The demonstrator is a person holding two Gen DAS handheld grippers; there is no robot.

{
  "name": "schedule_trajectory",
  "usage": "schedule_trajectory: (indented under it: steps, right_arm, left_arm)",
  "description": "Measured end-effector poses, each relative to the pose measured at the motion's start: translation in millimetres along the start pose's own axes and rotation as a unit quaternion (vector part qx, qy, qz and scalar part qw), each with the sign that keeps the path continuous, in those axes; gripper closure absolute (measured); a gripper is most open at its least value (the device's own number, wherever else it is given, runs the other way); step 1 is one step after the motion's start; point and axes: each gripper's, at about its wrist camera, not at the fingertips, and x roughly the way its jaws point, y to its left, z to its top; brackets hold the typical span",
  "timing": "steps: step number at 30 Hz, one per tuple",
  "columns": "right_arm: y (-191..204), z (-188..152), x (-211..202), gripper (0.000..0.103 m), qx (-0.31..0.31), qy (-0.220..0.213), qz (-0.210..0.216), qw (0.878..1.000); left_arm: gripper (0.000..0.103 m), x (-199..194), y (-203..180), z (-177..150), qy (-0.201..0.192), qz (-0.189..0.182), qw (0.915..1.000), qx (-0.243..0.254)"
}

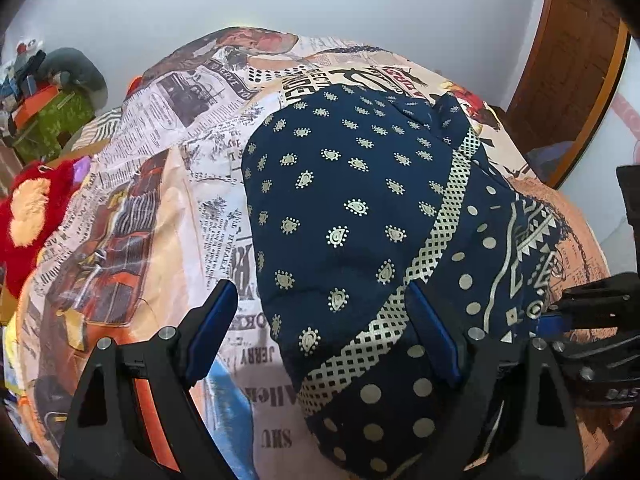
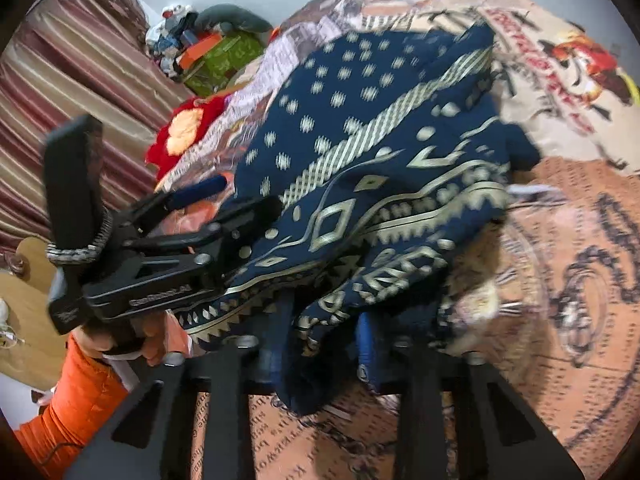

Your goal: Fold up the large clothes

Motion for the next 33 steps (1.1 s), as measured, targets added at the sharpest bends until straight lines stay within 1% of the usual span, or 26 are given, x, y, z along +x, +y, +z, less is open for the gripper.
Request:
schedule_trajectory:
  steps: [1, 4, 6, 10, 14, 16, 17, 21, 24, 26, 28, 30, 33]
  right_arm:
    - [2, 0, 1, 0.093, -0.010, -0.002, -0.008, 1.000]
    - [7, -1, -9, 0.098, -0.023, -0.015, -0.010, 1.000]
    - [11, -2, -21, 0.099, -0.038, -0.032, -0.017, 0.999]
    - [16, -1, -53, 0.101, -0.064, -0.071, -0.043, 0.994]
    - [-2, 6, -79, 0.102, -0.057, -0.085, -0.067, 0.992]
    - [-14, 6, -82, 0.102, -0.051, -0.079, -0.082, 0.992]
    - [-20, 5, -80, 0.102, -0.047, -0.069, -0.086, 0.993]
    - [-40, -8, -59, 0.102, -0.043, -0.025, -0.107, 0.993]
    - [-54, -16, -43, 0.101, -0.037, 0.004, -0.109, 0.993]
    - [-53, -18, -44, 0.101, -0.043, 0.007, -0.106, 0.993]
    - [-48, -16, -53, 0.101, -0.053, -0.001, -0.104, 0.993]
    - [-40, -12, -64, 0.101, -0.063, 0.003, -0.104, 0.993]
    - [-23, -6, -81, 0.101, -0.084, -0.002, -0.113, 0.990]
  left_arm:
    - [0.017, -3, 1, 0, -0.002, 0.001, 1.0000, 0.000]
    - [0.017, -17, 3, 2, -0.018, 0.015, 0.9997, 0.007]
    - [0.017, -26, 5, 5, -0.030, 0.025, 0.9992, 0.013]
    - [0.017, -40, 14, 16, -0.043, 0.025, 0.9988, 0.004]
    - [0.017, -39, 17, 21, -0.034, 0.020, 0.9992, 0.000]
    - [0.017, -32, 15, 18, -0.020, 0.008, 0.9998, 0.001]
    - [0.017, -28, 13, 15, -0.013, 0.004, 0.9999, 0.002]
    - [0.017, -8, -1, -4, 0.022, -0.015, 0.9994, 0.024]
    - [0.016, -3, -8, -15, 0.032, -0.020, 0.9986, 0.038]
    - [0.016, -5, -10, -19, 0.028, -0.014, 0.9985, 0.044]
    - [0.016, -6, -11, -21, 0.029, -0.014, 0.9983, 0.049]
    - [0.016, -6, -12, -25, 0.032, -0.012, 0.9980, 0.054]
    - [0.016, -10, -15, -30, 0.027, -0.008, 0.9978, 0.060]
